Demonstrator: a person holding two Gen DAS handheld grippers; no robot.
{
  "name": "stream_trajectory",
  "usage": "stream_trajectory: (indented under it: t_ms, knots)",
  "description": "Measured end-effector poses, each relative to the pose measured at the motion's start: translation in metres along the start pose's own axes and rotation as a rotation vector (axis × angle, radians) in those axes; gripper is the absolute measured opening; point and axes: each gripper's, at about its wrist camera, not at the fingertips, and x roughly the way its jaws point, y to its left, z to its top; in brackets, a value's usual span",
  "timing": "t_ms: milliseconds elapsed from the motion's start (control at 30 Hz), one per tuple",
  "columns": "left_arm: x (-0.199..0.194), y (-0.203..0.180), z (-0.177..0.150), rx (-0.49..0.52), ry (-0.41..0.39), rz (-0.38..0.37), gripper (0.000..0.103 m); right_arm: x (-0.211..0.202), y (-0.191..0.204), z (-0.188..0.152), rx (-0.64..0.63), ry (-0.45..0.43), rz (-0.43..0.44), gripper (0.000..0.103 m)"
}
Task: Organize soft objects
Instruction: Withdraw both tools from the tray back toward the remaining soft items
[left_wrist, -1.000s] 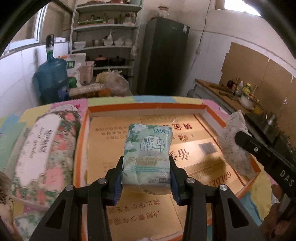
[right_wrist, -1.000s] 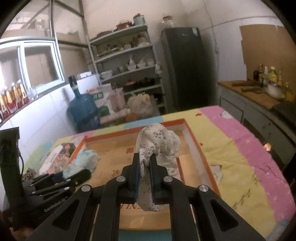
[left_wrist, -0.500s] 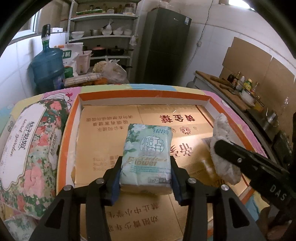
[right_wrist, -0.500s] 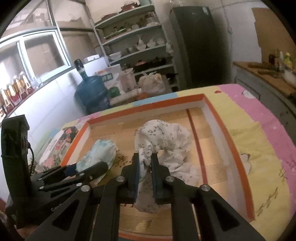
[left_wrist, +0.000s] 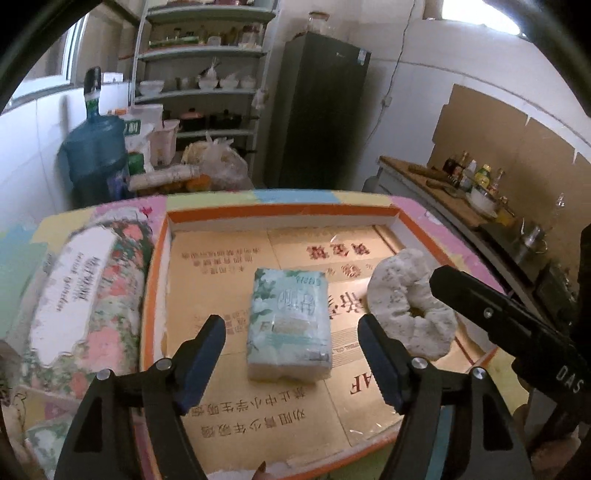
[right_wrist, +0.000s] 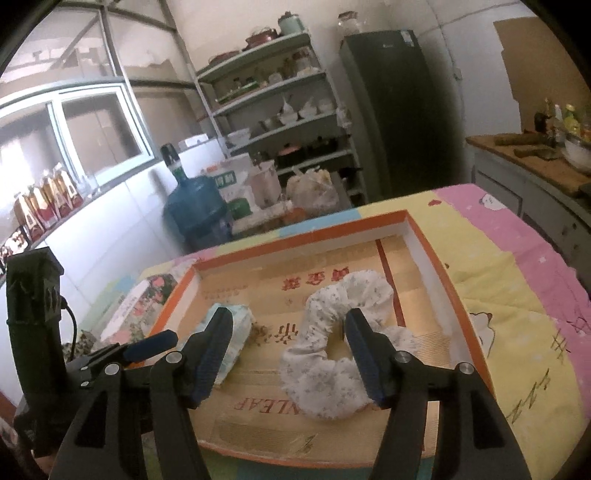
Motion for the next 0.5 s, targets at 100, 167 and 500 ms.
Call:
stream_trajectory:
  t_ms: [100, 167, 500]
  knots:
    - [-0.018, 0.000, 0.000, 0.010, -0.059, 0.004, 0.074, -0.017, 0.009, -0.002, -0.002, -0.052, -0.007, 0.065]
    - [-0.033, 0.001, 0.001, 0.014, -0.109, 0.006, 0.074, -0.031, 0.017, -0.004, -0.004, -0.097, 0.001, 0.065]
    - [-0.126, 0.044, -0.003, 0.028, -0.336, 0.118, 0.088, -0.070, 0.087, -0.017, -0.073, -0.275, 0.068, 0.072]
